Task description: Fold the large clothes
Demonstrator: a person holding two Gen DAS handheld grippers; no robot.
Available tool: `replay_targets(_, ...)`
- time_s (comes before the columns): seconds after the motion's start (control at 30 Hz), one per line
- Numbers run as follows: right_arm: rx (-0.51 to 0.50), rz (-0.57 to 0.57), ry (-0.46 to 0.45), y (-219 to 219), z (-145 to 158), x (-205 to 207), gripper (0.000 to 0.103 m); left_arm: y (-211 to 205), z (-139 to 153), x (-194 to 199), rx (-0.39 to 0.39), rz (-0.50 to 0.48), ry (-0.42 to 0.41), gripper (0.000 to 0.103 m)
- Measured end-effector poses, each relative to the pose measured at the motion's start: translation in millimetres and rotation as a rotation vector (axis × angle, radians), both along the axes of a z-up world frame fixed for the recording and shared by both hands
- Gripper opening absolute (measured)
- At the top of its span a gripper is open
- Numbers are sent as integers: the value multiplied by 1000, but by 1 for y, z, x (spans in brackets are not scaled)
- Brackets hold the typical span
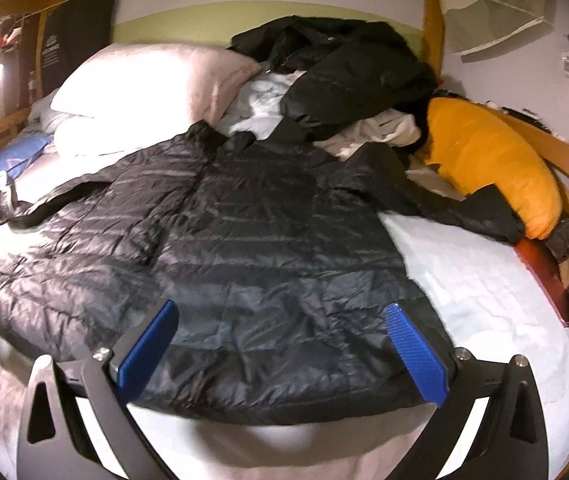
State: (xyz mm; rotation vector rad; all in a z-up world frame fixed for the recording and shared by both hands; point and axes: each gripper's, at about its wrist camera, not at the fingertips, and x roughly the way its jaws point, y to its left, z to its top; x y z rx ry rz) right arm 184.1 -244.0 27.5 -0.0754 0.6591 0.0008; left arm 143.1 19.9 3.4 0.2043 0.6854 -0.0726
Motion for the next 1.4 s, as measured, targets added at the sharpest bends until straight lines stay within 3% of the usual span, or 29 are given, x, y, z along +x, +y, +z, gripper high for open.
replay_targets(0.1,-14,111,72,14,-9,0,103,-5,-12,5,-44,-35,76,103)
replay_targets(0.17,-77,170,96,28,-18,-5,103,-9,-20,7,-44,-48,111,103)
replay_targets(0.27,-159,270,128,48,-28,-15,103,-16,-29,7,-13,-55,115,103)
replay_targets(0.37,-203,317,134,61,-35,-23,103,-18,-32,9,-32,-55,134,103)
replay_targets(0.53,-280,249,159,62,-49,-14,103,-19,-38,12,-2,-39,133,103)
replay_targets(0.7,-241,156,159,42,-46,-1,103,-10,-39,20,-7,-17,138,103)
replay_targets(1.0,-233,127,164,32,-43,6,103,6,-42,27,31,50,123,103)
replay_targets(1.13,-190,138,167,28,-39,3,103,3,-35,21,5,7,104,103)
replay_targets(1.27,-195,149,161,30,-39,-1,103,-4,-38,21,-38,-59,165,103)
replay_targets(1.4,-210,147,176,30,-43,-2,103,-11,-46,22,-18,-77,197,103)
